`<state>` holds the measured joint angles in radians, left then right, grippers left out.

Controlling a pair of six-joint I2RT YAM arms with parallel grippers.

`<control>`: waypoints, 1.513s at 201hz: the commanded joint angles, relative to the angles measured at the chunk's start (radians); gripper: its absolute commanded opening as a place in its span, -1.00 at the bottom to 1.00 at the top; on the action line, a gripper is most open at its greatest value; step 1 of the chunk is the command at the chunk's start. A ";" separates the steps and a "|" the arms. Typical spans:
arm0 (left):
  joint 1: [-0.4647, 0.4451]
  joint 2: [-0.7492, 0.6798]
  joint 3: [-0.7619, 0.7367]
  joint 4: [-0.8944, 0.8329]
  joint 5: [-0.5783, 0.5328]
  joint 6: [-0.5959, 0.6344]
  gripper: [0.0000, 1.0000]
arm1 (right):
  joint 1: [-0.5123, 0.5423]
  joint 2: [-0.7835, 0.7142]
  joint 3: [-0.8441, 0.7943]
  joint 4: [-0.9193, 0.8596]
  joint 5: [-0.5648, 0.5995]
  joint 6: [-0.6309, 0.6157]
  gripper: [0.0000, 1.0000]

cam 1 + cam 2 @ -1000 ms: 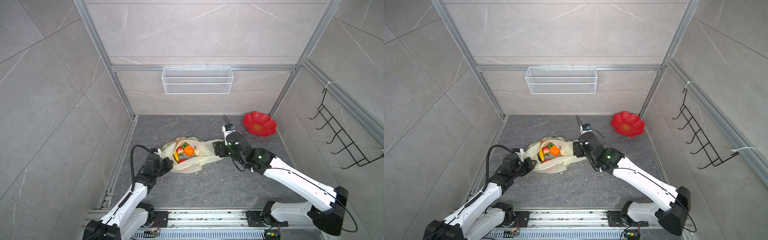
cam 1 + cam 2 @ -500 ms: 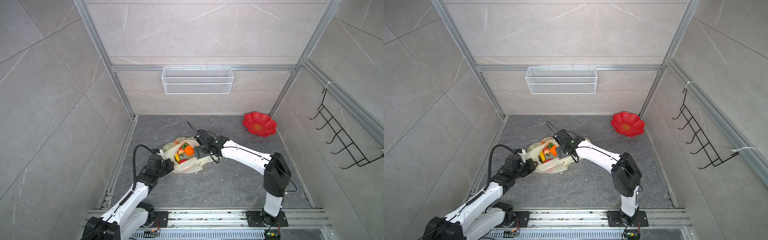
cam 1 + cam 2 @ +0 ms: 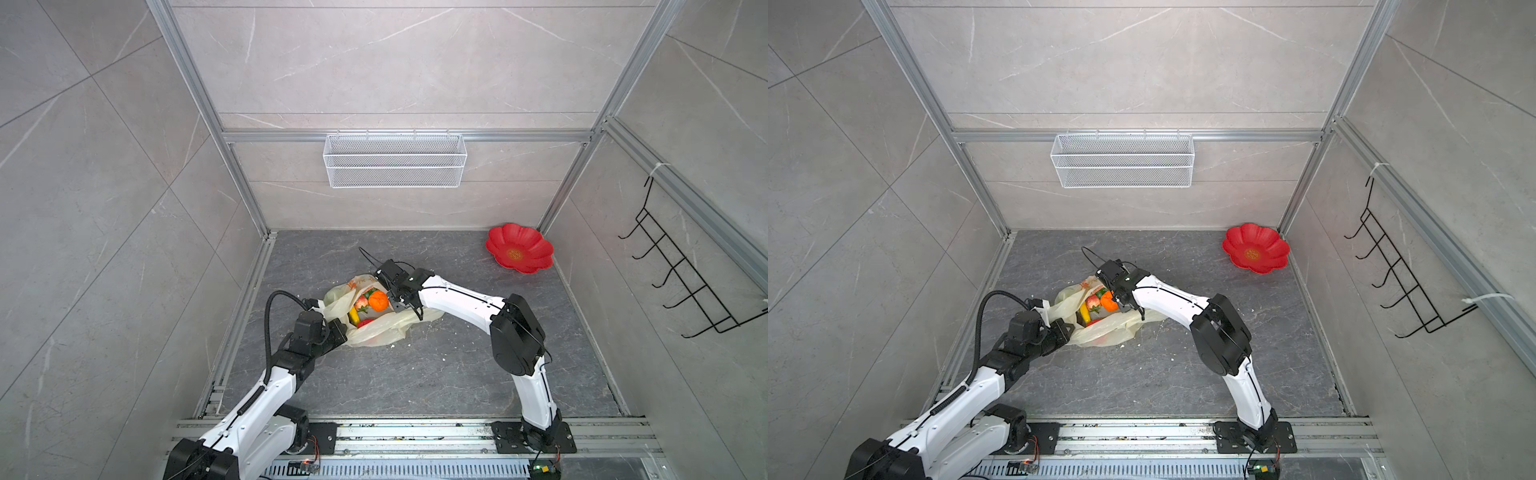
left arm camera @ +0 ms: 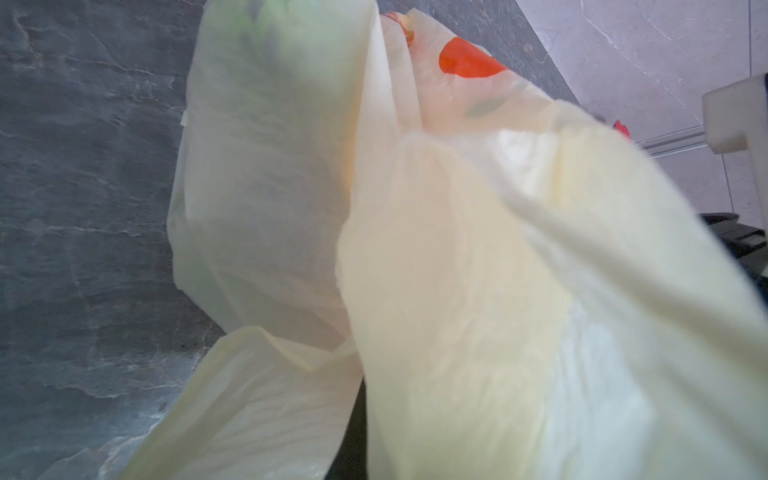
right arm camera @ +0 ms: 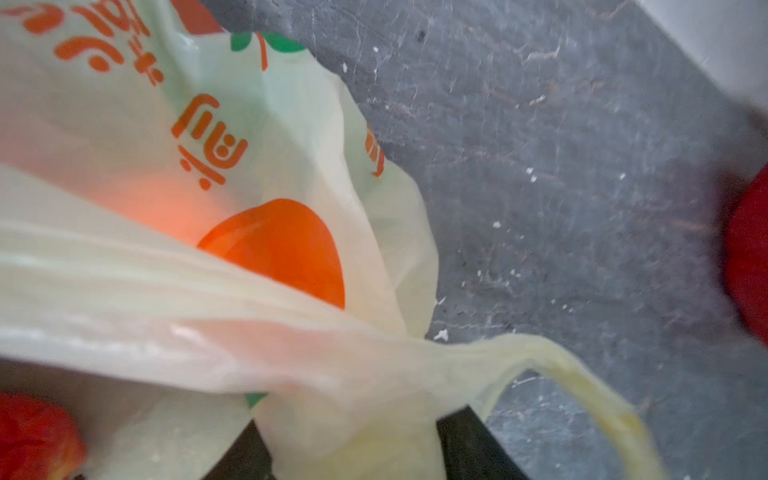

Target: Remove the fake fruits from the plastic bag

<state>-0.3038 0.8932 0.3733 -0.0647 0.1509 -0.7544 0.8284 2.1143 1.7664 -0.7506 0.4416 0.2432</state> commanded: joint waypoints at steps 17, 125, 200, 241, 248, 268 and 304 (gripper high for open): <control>-0.004 -0.112 -0.027 -0.055 -0.101 0.020 -1.00 | -0.105 -0.040 0.052 0.073 -0.133 0.007 -0.72; 0.101 -0.078 -0.034 -0.151 -0.071 0.034 -1.00 | -0.326 -0.256 -0.261 0.429 -0.654 0.184 -1.00; -0.009 -0.075 0.288 -0.482 -0.256 0.148 0.11 | -0.315 -0.269 -0.307 0.454 -0.649 0.161 -1.00; -0.114 -0.096 0.432 -0.697 -0.441 0.095 0.27 | -0.316 -0.269 -0.284 0.414 -0.579 0.142 -1.00; -0.119 -0.104 0.443 -0.694 -0.427 0.102 0.27 | -0.316 -0.268 -0.278 0.406 -0.574 0.140 -1.00; -0.156 -0.058 0.506 -0.647 -0.333 0.202 0.26 | -0.316 -0.268 -0.268 0.404 -0.576 0.145 -1.00; -0.349 0.239 0.692 -0.715 -0.439 0.358 0.28 | -0.315 -0.274 -0.273 0.413 -0.587 0.153 -1.00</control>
<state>-0.5613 0.9512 0.9463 -0.7300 -0.2176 -0.5442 0.5064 1.8477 1.4662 -0.3244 -0.1570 0.4065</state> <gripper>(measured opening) 0.638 0.045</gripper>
